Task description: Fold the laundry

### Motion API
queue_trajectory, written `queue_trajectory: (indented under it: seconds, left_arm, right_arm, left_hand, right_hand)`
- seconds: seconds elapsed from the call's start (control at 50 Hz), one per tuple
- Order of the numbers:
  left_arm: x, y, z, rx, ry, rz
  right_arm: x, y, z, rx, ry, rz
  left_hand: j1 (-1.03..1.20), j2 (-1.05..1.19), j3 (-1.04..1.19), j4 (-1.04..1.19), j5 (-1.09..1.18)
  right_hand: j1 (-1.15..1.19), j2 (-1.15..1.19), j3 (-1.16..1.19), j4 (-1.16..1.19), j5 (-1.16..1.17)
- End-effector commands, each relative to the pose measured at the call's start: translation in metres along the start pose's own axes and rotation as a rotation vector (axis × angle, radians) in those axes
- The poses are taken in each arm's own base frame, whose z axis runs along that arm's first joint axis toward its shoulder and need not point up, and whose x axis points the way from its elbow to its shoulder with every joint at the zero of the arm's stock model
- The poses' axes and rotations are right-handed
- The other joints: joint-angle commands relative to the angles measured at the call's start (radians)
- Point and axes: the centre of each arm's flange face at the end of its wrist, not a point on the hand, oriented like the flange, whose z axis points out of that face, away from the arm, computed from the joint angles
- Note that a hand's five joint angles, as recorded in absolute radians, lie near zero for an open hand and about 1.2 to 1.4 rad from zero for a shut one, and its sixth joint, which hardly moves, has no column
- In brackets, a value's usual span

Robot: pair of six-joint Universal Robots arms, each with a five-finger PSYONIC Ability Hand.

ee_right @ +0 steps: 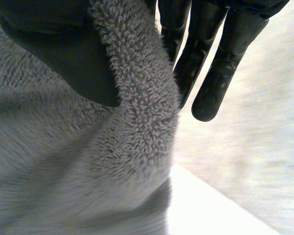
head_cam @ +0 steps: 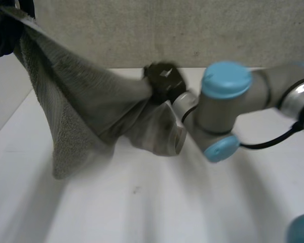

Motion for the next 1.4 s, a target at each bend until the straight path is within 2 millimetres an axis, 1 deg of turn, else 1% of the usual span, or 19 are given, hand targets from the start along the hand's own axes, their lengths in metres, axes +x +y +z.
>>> queue_trajectory:
  seconds: [0.02, 0.1, 0.22, 0.3, 0.32, 0.36, 0.38, 0.42, 0.44, 0.48, 0.5, 0.52, 0.56, 0.66, 0.74, 0.88, 1.02, 1.24, 1.4]
  left_arm:
    - [-0.012, 0.029, 0.016, -0.07, -0.04, 0.007]
    - [-0.017, 0.06, 0.024, -0.138, -0.055, -0.002]
    - [-0.011, 0.108, 0.033, -0.223, -0.032, -0.019]
    - [-0.009, 0.134, 0.038, -0.276, -0.032, -0.029]
    - [-0.008, 0.149, 0.039, -0.316, -0.029, -0.037]
    - [-0.006, 0.162, 0.038, -0.356, -0.022, -0.044]
    - [-0.004, 0.173, 0.037, -0.394, -0.014, -0.053]
    - [-0.002, 0.182, 0.035, -0.425, -0.006, -0.06]
    - [0.0, 0.19, 0.032, -0.45, 0.001, -0.066]
    - [0.002, 0.197, 0.03, -0.47, 0.006, -0.071]
    - [0.004, 0.202, 0.027, -0.491, 0.009, -0.075]
    - [0.004, 0.202, 0.027, -0.491, 0.009, -0.075]
    - [0.005, 0.206, 0.024, -0.507, 0.013, -0.079]
    - [0.007, 0.211, 0.014, -0.536, 0.016, -0.087]
    - [0.009, 0.211, 0.009, -0.546, 0.019, -0.089]
    - [0.008, 0.197, 0.002, -0.516, 0.013, -0.085]
    - [0.008, 0.185, -0.003, -0.481, 0.005, -0.076]
    - [0.003, 0.184, -0.002, -0.476, -0.009, -0.073]
    - [0.003, 0.185, -0.002, -0.477, -0.011, -0.074]
  right_arm:
    - [0.075, -0.08, -0.036, 0.079, 0.277, -0.222]
    - [0.07, -0.085, -0.073, 0.023, 0.274, -0.33]
    - [0.055, -0.074, -0.105, -0.052, 0.248, -0.351]
    - [0.036, -0.029, -0.135, -0.265, 0.157, -0.391]
    - [0.036, -0.029, -0.135, -0.266, 0.157, -0.392]
    - [0.013, 0.008, -0.152, -0.43, 0.045, -0.437]
    - [0.013, 0.008, -0.152, -0.431, 0.045, -0.437]
    - [-0.009, 0.04, -0.165, -0.556, -0.057, -0.445]
    - [-0.009, 0.04, -0.165, -0.556, -0.058, -0.445]
    - [-0.014, 0.057, -0.17, -0.62, -0.088, -0.435]
    - [-0.014, 0.057, -0.17, -0.62, -0.088, -0.435]
    - [-0.013, 0.057, -0.168, -0.621, -0.082, -0.422]
    - [-0.013, 0.054, -0.167, -0.609, -0.075, -0.4]
    - [0.012, 0.042, -0.152, -0.568, 0.032, -0.275]
    - [0.045, 0.014, -0.146, -0.497, 0.144, -0.185]
    - [0.074, 0.006, -0.147, -0.506, 0.157, -0.142]
    - [0.097, 0.018, -0.163, -0.635, 0.18, -0.072]
    - [0.104, 0.049, -0.197, -0.786, 0.17, -0.113]
    - [0.103, 0.068, -0.205, -0.78, 0.169, -0.101]
  left_hand:
    - [0.204, 0.179, 0.18, 0.178, 0.186]
    - [0.204, 0.179, 0.18, 0.178, 0.186]
    - [0.204, 0.179, 0.18, 0.178, 0.186]
    - [0.204, 0.179, 0.18, 0.178, 0.186]
    - [0.204, 0.179, 0.18, 0.178, 0.186]
    - [0.204, 0.179, 0.18, 0.178, 0.186]
    - [0.204, 0.179, 0.18, 0.178, 0.186]
    - [0.204, 0.179, 0.18, 0.178, 0.186]
    - [0.204, 0.179, 0.18, 0.178, 0.186]
    - [0.204, 0.179, 0.18, 0.178, 0.186]
    - [0.204, 0.179, 0.18, 0.178, 0.186]
    - [0.204, 0.179, 0.18, 0.178, 0.186]
    - [0.204, 0.179, 0.18, 0.178, 0.186]
    - [0.204, 0.179, 0.18, 0.178, 0.186]
    - [0.204, 0.179, 0.18, 0.178, 0.186]
    - [0.204, 0.179, 0.18, 0.178, 0.186]
    - [0.204, 0.179, 0.18, 0.178, 0.186]
    - [0.204, 0.179, 0.18, 0.178, 0.186]
    - [0.204, 0.179, 0.18, 0.178, 0.186]
  right_hand:
    - [0.42, 0.216, 0.217, 0.205, 0.254]
    - [0.42, 0.216, 0.217, 0.205, 0.254]
    - [0.42, 0.216, 0.217, 0.205, 0.254]
    - [0.42, 0.216, 0.217, 0.205, 0.254]
    - [0.42, 0.216, 0.217, 0.205, 0.254]
    - [0.42, 0.216, 0.217, 0.205, 0.254]
    - [0.42, 0.216, 0.217, 0.205, 0.254]
    - [0.42, 0.216, 0.217, 0.205, 0.254]
    - [0.42, 0.216, 0.217, 0.205, 0.254]
    - [-0.119, -0.323, -0.322, -0.334, -0.285]
    - [-0.122, -0.326, -0.325, -0.337, -0.288]
    - [-0.395, -0.599, -0.599, -0.61, -0.561]
    - [-0.517, -0.721, -0.72, -0.732, -0.683]
    - [-0.586, -0.79, -0.789, -0.801, -0.752]
    - [-0.603, -0.808, -0.807, -0.819, -0.77]
    - [-0.592, -0.796, -0.795, -0.807, -0.758]
    - [-0.527, -0.731, -0.73, -0.742, -0.693]
    - [-0.463, -0.667, -0.666, -0.678, -0.629]
    - [-0.383, -0.587, -0.587, -0.599, -0.55]
